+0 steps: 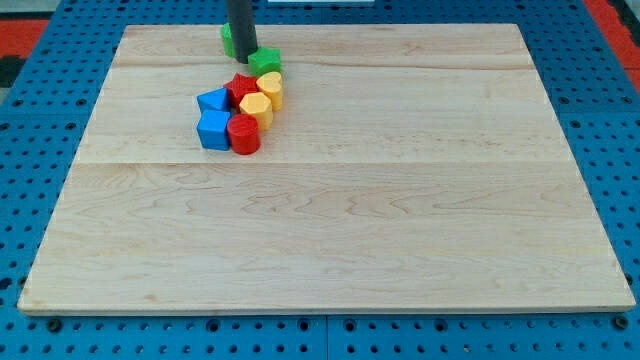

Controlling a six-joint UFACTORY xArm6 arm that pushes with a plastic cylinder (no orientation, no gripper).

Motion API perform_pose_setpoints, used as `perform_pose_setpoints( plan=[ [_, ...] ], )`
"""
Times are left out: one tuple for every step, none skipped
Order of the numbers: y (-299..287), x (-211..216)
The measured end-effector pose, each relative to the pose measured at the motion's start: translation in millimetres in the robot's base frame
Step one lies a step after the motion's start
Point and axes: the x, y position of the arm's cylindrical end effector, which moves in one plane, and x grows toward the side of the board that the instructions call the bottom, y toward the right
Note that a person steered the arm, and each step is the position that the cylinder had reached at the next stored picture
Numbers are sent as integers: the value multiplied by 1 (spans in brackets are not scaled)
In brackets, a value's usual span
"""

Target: Push the green star into the yellow hexagon

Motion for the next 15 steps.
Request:
perform_pose_setpoints(
  plan=[
    [30,-1],
    [75,2],
    [123,4],
    [148,17],
    [143,-31],
    [76,-34],
    [55,10],
    [70,47],
    [87,73],
    [94,86],
    [128,100],
    [109,126],
    [66,129],
    [74,132],
    [108,132]
  ],
)
